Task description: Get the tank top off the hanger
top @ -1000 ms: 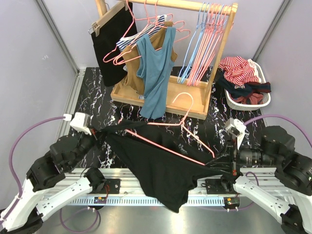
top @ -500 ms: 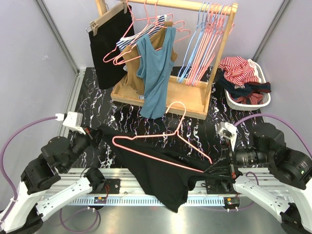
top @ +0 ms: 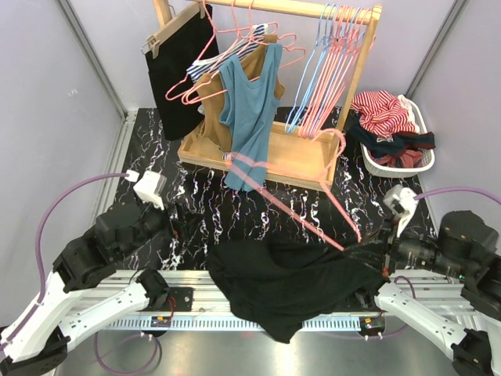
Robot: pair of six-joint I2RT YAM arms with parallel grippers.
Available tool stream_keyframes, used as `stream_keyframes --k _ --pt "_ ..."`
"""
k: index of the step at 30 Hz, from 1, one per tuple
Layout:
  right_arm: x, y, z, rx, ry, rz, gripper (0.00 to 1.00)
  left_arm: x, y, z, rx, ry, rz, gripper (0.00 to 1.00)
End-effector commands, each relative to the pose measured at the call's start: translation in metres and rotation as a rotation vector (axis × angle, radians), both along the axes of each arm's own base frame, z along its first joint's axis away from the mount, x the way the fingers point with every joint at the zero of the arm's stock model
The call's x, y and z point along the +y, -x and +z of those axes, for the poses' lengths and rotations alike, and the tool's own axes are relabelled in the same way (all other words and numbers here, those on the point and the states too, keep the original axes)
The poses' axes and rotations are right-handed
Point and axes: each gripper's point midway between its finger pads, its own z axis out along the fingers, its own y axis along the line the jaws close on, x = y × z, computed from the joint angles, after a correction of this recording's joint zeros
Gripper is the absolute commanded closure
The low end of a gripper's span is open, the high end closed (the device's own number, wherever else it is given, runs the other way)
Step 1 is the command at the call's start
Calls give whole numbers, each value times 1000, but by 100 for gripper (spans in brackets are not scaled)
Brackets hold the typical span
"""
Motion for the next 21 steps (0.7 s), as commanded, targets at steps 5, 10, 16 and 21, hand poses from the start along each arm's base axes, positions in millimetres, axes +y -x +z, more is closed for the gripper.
stream_keyframes --k 5,10,16,21 --pt "-28 -54 10 -102 10 -342 100 -24 34 22 -53 147 -233 1" --pt "24 -14 -34 171 112 62 100 -21 45 27 -61 162 -268 1" --pt "39 45 -18 262 9 425 100 24 56 50 -146 165 -162 1" --pt "45 63 -28 346 32 557 100 -3 70 29 -58 101 -337 1"
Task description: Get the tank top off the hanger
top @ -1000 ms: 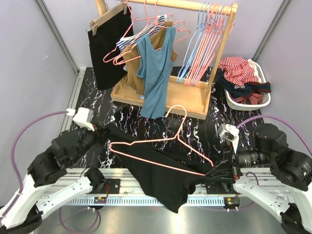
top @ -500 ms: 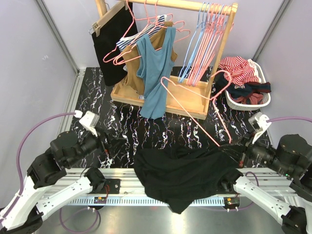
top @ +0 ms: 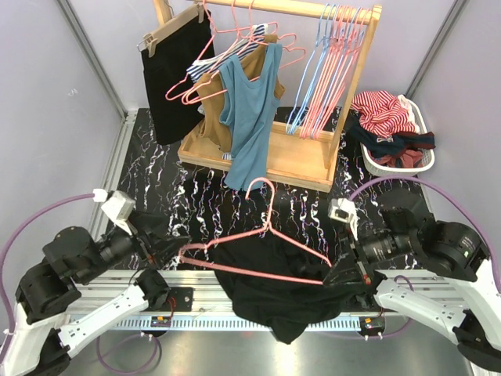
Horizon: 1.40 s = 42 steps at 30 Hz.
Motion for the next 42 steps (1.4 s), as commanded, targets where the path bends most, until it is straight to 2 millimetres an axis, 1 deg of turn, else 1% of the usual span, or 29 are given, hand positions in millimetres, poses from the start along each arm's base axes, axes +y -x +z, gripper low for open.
stream_keyframes --k 1,2,3,4,5,6,7,9,10,13,14,15,17,18,19,21,24,26,27,29,30,32,33,35,37,38,39,41,42 --pt "4 25 9 42 -59 165 100 -31 20 -18 59 -75 -227 1" --pt "6 25 8 53 -47 177 100 -39 24 -22 58 -89 -283 1" --pt "6 29 8 55 -44 200 100 -43 28 -25 71 -100 -324 1" --pt "5 29 10 48 -40 203 100 -52 38 -28 93 -105 -410 1" --pt "6 28 9 47 -29 201 100 -55 46 -28 87 -109 -468 1" --pt "6 25 7 36 -15 190 100 -59 53 -26 91 -95 -522 1" --pt "6 24 7 27 -12 189 100 -64 69 -23 101 -70 -621 1" --pt "6 23 7 19 -6 180 100 -67 83 -20 108 -54 -711 2" --pt "6 21 7 12 -8 174 100 -66 86 -20 110 -57 -728 8" --pt "4 19 8 -4 -1 157 100 -63 97 -31 162 -89 -787 28" --pt "4 18 8 -9 -1 154 100 -61 99 -38 195 -113 -801 36" --pt "4 18 9 -13 -2 152 100 -61 104 -40 214 -113 -829 38" --pt "4 17 8 -16 3 148 100 -59 115 -44 247 -114 -884 40" --pt "4 18 8 -17 4 151 100 -58 121 -42 253 -102 -916 39" --pt "4 17 8 -19 2 149 100 -57 123 -40 247 -97 -925 36" --pt "4 18 9 -18 -2 156 100 -54 129 -35 233 -82 -951 27" --pt "5 23 10 0 -17 183 100 -53 122 -36 216 -96 -904 12" --pt "6 31 12 32 -38 230 100 -53 113 -36 196 -111 -844 9" --pt "6 34 15 39 -50 243 100 -53 110 -35 187 -112 -832 9" --pt "4 40 14 56 -62 277 100 -55 103 -29 154 -101 -796 6" --pt "3 46 15 76 -74 306 100 -54 88 -26 123 -120 -706 5" --pt "0 53 18 92 -94 340 100 -48 67 -25 97 -148 -569 2" --pt "-1 55 17 93 -92 348 100 -44 51 -26 79 -174 -484 1" --pt "-1 56 12 101 -78 353 100 -41 35 -27 72 -193 -393 1" --pt "-1 58 11 108 -74 365 100 -37 23 -19 53 -181 -315 1" --pt "-1 58 10 111 -71 367 100 -29 9 -17 36 -187 -215 1" --pt "-1 58 10 108 -71 370 100 -25 5 -5 2 -159 -179 1" --pt "-1 56 9 91 -56 359 100 -26 7 5 -21 -117 -186 1" --pt "-1 56 8 88 -52 358 100 -38 21 7 -15 -91 -290 1"
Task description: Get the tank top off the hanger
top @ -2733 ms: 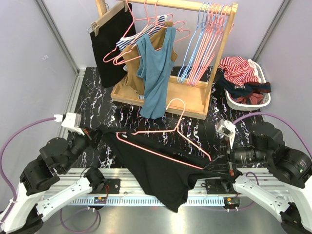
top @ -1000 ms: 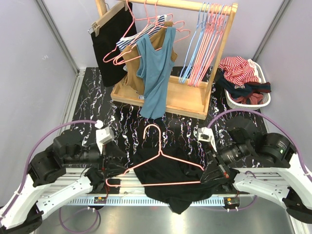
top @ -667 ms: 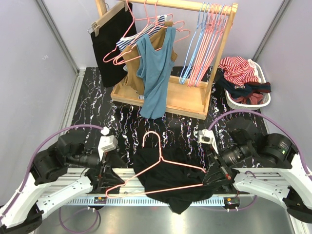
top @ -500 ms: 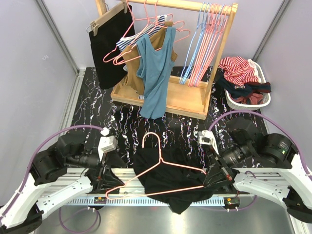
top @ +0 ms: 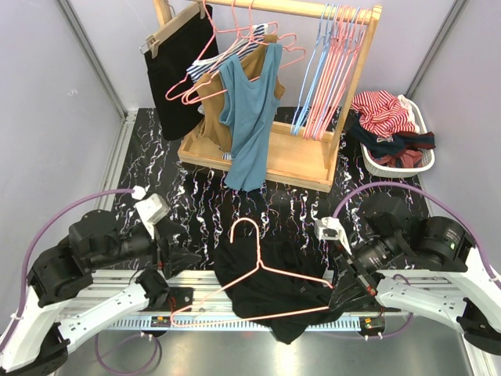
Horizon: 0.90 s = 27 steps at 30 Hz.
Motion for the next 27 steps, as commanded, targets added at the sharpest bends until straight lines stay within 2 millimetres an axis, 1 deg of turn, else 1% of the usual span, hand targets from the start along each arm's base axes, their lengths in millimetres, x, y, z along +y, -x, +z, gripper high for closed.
stream_keyframes --k 1,4,5,7,8,10,11,12,14,15,16,17,18,19,21,25,27 --pt "5 1 7 -21 -41 28 100 -8 -1 36 -58 126 -5 1" --pt "6 -2 0 -25 -16 17 100 -14 16 35 -34 125 -116 1" --pt "6 -3 -1 -30 -9 11 100 -19 34 38 -17 150 -220 1" --pt "7 -3 -2 -31 -4 7 100 -24 49 39 18 171 -309 1" --pt "7 -4 -2 -33 -3 5 100 -26 65 39 53 182 -399 1" --pt "7 -7 -2 -51 -1 -7 100 -27 70 26 109 151 -431 2" --pt "7 -8 -2 -60 0 -14 100 -27 83 23 151 152 -502 2" --pt "7 -9 -3 -65 7 -21 100 -26 91 12 207 136 -549 4" --pt "7 -14 -1 -95 9 -43 100 -25 104 7 268 138 -624 6" --pt "7 -17 -1 -103 14 -54 100 -23 108 -4 314 117 -637 7" --pt "7 -18 0 -117 14 -63 100 -23 111 -9 343 107 -649 8" --pt "8 -25 1 -146 18 -93 100 -23 110 -15 361 93 -641 8" --pt "9 -28 2 -155 22 -101 100 -22 111 -25 398 69 -638 9" --pt "10 -31 1 -168 30 -116 100 -21 112 -30 417 55 -640 11" --pt "13 -34 3 -179 27 -120 100 -20 113 -38 440 35 -639 13" --pt "16 -44 0 -202 55 -150 100 -17 114 -40 426 22 -639 19" --pt "18 -45 -1 -198 63 -153 100 -17 115 -38 422 28 -647 29"
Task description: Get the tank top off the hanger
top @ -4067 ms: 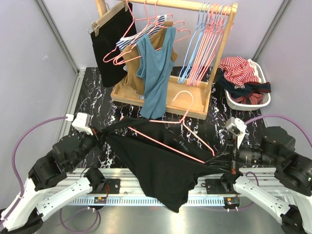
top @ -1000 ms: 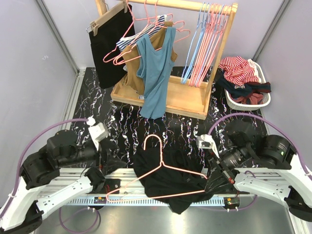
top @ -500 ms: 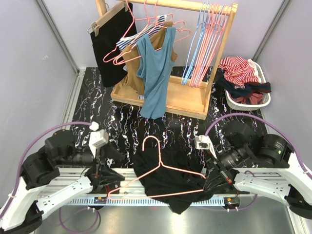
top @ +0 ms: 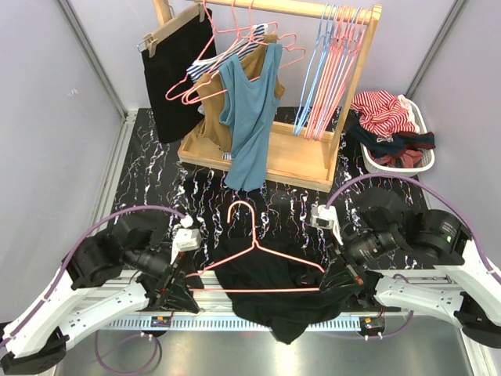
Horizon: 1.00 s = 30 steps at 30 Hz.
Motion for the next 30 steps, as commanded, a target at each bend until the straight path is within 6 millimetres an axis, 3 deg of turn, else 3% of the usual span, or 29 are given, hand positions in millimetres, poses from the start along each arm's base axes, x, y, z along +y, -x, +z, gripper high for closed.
stream_keyframes --k 1,5,8,9,11,16,19,21,22,23,24,25,28,30 --pt "7 -9 8 -56 -27 -12 100 2 8 9 -4 42 -53 33" --pt "9 -13 5 -50 -9 -26 100 2 11 10 7 54 -74 60" --pt "9 -18 6 -72 -4 -50 100 3 14 7 24 46 -87 73" --pt "9 -20 7 -81 -1 -60 100 3 15 5 25 40 -89 87" --pt "7 -27 7 -114 10 -97 100 4 14 3 16 28 -80 100" --pt "6 -43 8 -165 28 -178 100 7 9 -4 -8 -9 -43 100" --pt "2 -65 4 -220 79 -304 66 9 -11 -16 -66 -95 71 100" --pt "-1 -76 3 -239 96 -377 29 12 -29 -24 -109 -163 170 100" --pt "-7 -93 0 -290 127 -465 12 12 -34 -26 -114 -178 192 100" --pt "-11 -102 0 -300 143 -536 1 12 -43 -30 -133 -209 238 100" --pt "-16 -111 -1 -324 162 -595 0 13 -47 -31 -134 -227 265 100" --pt "-34 -136 -4 -408 228 -743 0 14 -51 -33 -138 -245 288 100" --pt "-70 -167 -9 -498 357 -1007 0 19 -69 -35 -168 -309 389 100" --pt "-86 -174 -7 -500 382 -1139 0 22 -79 -33 -179 -348 447 100"
